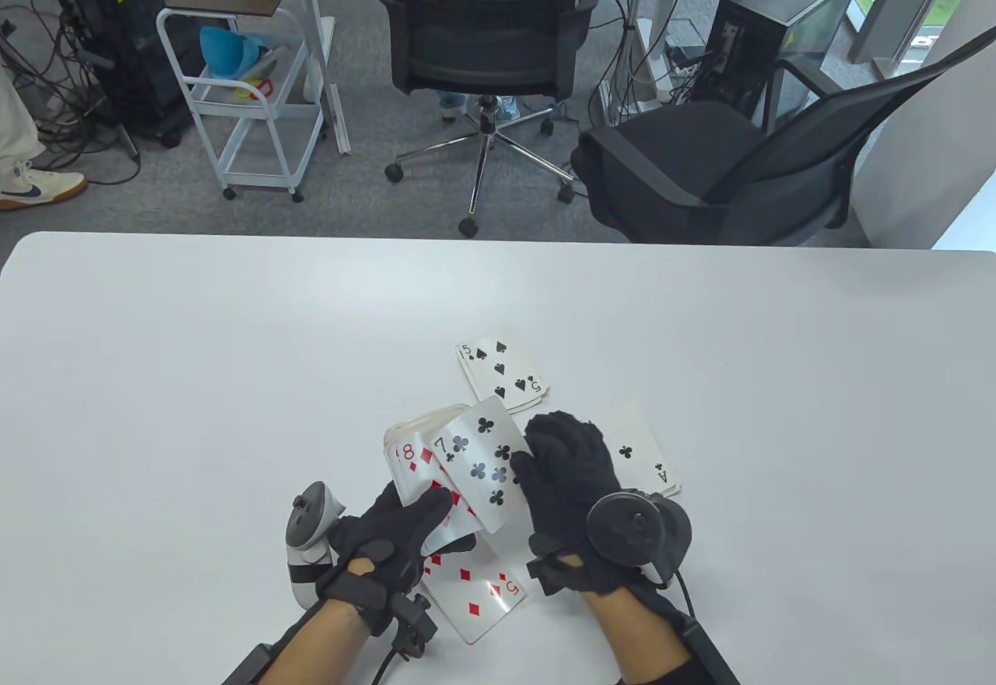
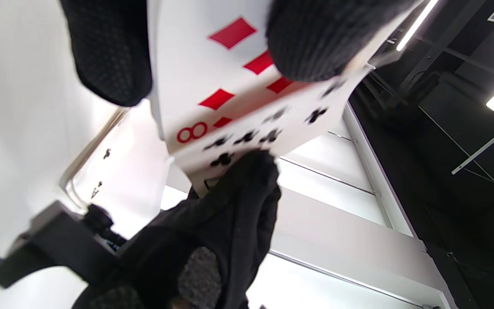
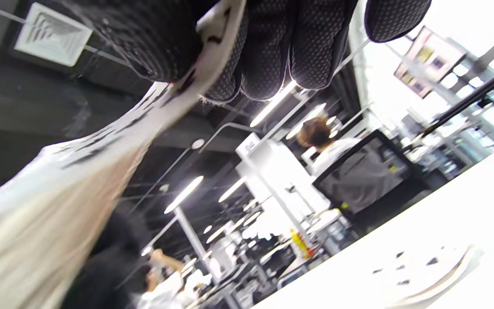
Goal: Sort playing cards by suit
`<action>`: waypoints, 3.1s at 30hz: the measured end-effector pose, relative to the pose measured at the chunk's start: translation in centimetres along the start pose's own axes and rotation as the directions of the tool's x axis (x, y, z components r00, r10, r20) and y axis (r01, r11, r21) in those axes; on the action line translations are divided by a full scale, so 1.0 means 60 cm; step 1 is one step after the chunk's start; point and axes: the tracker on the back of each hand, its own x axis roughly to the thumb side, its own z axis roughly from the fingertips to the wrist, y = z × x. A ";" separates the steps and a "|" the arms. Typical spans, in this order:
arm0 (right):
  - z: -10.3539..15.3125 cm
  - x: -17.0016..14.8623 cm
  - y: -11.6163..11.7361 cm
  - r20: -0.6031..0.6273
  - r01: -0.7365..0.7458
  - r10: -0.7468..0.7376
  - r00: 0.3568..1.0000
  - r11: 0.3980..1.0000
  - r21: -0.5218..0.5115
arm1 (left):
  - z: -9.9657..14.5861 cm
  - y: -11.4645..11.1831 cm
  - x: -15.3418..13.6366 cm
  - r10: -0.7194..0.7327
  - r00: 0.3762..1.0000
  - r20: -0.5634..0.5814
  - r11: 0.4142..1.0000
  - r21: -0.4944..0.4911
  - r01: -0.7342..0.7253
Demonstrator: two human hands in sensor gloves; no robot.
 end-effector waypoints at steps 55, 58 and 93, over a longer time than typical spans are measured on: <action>0.029 0.045 0.073 0.117 -0.046 0.013 0.993 0.958 0.284 | 0.000 0.002 -0.001 -0.057 0.998 0.015 0.998 0.024 0.057; 0.030 0.045 0.072 0.127 -0.065 0.031 0.991 0.960 0.271 | -0.001 0.001 -0.004 -0.046 0.999 0.012 0.999 0.025 0.045; 0.009 -0.055 0.050 -0.408 0.302 -0.183 0.895 0.920 0.251 | 0.011 0.028 0.035 0.070 0.987 0.144 0.995 0.058 -0.079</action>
